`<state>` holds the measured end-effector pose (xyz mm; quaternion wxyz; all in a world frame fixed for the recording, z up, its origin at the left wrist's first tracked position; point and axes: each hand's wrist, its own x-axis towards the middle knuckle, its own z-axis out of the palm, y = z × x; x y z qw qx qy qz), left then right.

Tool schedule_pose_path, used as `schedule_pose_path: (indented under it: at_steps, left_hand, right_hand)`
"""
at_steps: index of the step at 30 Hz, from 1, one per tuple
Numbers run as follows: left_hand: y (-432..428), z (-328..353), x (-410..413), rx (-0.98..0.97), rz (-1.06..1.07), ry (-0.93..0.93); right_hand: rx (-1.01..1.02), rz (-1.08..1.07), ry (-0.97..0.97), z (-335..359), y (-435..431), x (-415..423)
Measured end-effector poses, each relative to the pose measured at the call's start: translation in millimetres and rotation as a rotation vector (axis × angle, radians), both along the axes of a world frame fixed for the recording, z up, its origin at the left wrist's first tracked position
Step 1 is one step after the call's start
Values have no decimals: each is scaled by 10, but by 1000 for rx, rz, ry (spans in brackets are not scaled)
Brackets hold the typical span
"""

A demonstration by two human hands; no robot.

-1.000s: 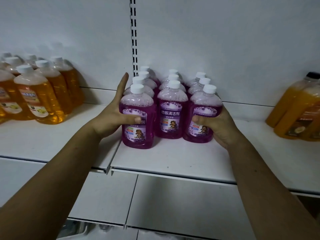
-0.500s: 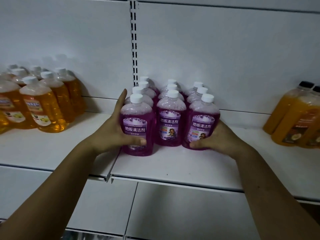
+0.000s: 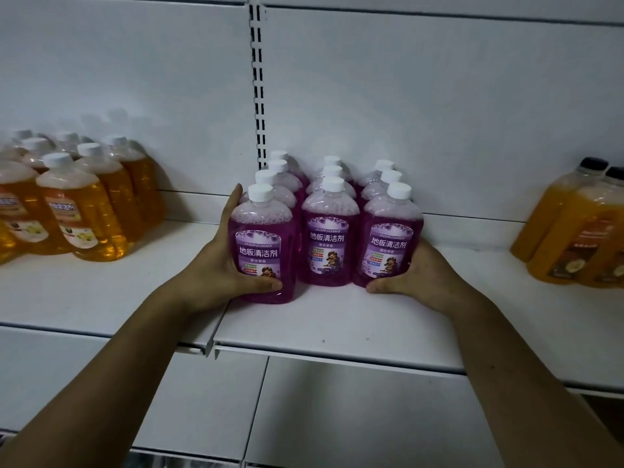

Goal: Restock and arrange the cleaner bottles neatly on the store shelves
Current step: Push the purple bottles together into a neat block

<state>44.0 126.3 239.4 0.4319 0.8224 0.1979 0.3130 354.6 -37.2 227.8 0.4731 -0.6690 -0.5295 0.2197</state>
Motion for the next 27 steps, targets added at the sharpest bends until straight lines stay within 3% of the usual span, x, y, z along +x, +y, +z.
schedule_pose_path:
  at_steps: [5,9,13,16,18,21,27]
  left_hand:
    - [-62,7,-27,-9,25,7]
    - [-166,111,-124,-11,99,-17]
    - [-305,472,-121,328,241,-35]
    - [-406,738,-23,556,284,179]
    - [-425,766,28,596,282,375]
    - [-410,661,22,536,257,351]
    - [-352,507,73,483,259,201]
  right_hand:
    - [-24,-27,-9,52,-56,-68]
    - [168,-213,27,307,-173,-262]
    - [422,-300,-503,768,-211,-584]
    - [237,-233,-941,987,-30,-854]
    - [69,-200,-1151,997,115,-985]
    - [-39,-185,-1295,881,239,-1027]
    - [-33,-205,-1324,821,312,-1008]
